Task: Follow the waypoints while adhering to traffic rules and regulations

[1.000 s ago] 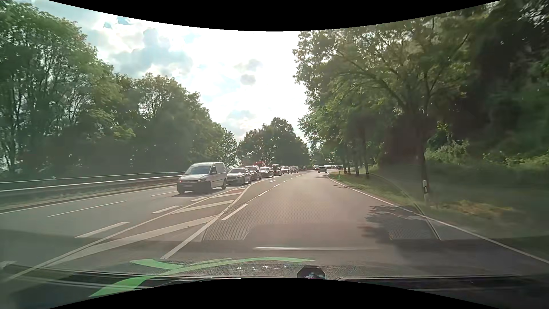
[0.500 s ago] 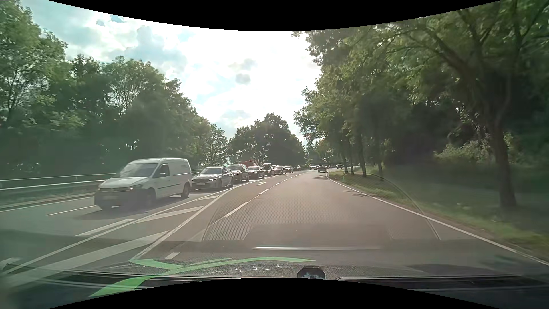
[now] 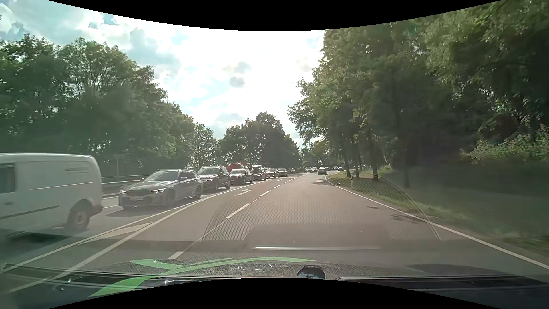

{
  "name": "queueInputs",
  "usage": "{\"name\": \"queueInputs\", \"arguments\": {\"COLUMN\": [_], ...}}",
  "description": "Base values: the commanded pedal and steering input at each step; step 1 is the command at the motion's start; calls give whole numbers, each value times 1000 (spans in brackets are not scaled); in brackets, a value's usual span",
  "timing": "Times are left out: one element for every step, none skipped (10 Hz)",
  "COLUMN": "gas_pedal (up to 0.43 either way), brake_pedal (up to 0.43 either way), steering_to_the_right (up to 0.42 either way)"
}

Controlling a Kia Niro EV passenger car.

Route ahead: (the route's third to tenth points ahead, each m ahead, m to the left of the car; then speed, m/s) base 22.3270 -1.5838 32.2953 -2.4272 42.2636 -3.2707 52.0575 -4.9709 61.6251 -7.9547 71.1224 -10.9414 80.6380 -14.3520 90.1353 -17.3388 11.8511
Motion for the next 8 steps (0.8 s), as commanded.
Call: {"name": "queueInputs", "arguments": {"gas_pedal": [157, 157, 157, 157, 157, 157, 157, 157], "brake_pedal": [0, 0, 0, 0, 0, 0, 0, 0], "steering_to_the_right": [14, 14, 14, 14, 14, 14, 14, 14]}}
